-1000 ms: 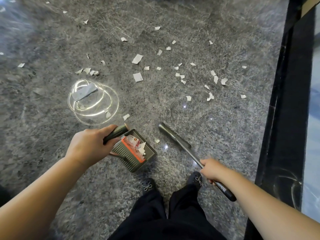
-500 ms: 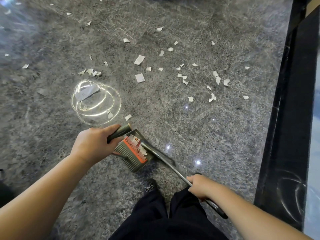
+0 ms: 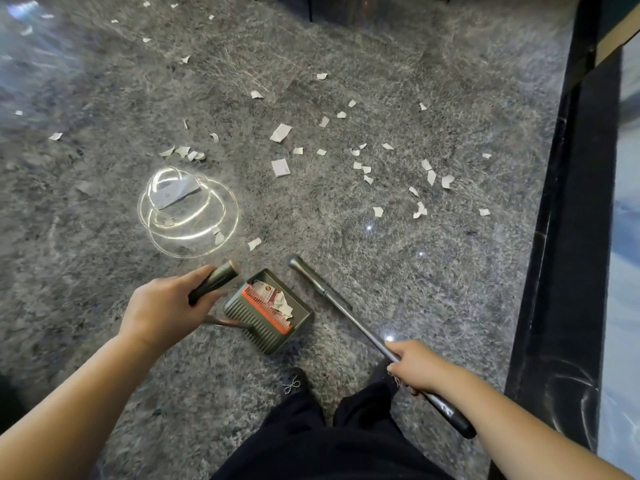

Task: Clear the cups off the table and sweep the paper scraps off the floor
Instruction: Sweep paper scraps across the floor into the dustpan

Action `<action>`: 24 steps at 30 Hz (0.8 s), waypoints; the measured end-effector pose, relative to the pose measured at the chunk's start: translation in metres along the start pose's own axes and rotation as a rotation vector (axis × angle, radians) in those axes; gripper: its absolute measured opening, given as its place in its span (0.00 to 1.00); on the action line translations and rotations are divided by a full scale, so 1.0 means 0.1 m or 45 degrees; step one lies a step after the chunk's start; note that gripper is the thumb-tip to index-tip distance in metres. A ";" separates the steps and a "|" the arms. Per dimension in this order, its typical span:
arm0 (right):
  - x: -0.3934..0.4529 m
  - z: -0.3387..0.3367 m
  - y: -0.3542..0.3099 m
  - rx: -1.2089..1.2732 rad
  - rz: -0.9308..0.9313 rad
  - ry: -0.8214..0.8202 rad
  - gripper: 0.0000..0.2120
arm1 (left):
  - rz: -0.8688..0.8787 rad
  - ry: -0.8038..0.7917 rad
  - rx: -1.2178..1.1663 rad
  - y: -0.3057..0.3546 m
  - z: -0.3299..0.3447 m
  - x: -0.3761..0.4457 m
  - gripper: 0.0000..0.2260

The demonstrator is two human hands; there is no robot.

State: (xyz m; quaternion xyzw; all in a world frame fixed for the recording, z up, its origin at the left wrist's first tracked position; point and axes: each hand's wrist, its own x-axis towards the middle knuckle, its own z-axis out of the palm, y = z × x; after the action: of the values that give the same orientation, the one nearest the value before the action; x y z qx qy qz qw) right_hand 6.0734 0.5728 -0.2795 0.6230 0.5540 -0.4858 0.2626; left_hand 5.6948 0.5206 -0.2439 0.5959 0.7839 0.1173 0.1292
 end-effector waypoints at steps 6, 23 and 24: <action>-0.04 -0.19 -0.35 0.037 -0.102 0.056 0.27 | -0.253 0.082 -0.097 -0.10 -0.13 -0.21 0.16; 0.68 -1.06 -1.71 -0.240 -0.295 0.074 0.16 | -0.655 0.241 -0.157 -0.64 -0.42 0.38 0.13; 0.75 -1.14 -1.81 -0.285 -0.304 0.059 0.16 | -0.678 0.244 -0.155 -0.67 -0.44 0.48 0.12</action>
State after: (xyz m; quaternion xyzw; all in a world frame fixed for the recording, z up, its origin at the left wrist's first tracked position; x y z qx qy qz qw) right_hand 5.9318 0.7491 -0.2639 0.5306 0.6806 -0.4344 0.2580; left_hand 5.6068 0.5481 -0.2285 0.3466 0.9128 0.1819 0.1164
